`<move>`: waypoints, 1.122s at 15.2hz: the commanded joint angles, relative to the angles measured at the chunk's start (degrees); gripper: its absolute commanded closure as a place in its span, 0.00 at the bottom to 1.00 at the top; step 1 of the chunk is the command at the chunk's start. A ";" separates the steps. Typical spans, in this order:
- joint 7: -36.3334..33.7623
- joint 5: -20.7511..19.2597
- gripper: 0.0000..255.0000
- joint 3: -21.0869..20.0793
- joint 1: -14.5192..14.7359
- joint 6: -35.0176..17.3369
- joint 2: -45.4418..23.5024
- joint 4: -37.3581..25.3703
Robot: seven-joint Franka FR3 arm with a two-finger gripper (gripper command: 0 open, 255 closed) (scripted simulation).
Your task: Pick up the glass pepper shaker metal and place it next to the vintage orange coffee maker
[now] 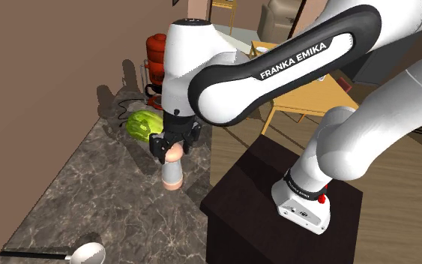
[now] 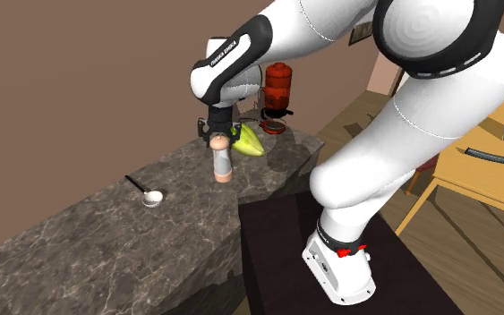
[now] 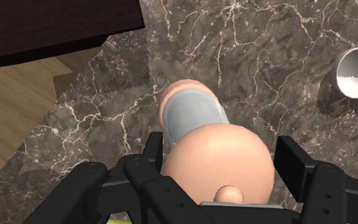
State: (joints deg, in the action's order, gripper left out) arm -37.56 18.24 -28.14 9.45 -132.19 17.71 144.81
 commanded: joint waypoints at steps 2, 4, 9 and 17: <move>-0.08 -0.06 1.00 0.48 0.01 2.74 1.38 -1.38; -0.11 -0.08 1.00 0.82 0.03 4.51 2.29 -2.27; -0.28 -0.27 1.00 1.64 0.02 8.84 4.25 -4.67; -0.71 -0.79 1.00 2.86 -0.12 15.49 6.51 -9.11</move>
State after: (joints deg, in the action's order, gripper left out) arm -38.20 17.54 -25.43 9.36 -117.55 24.00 136.31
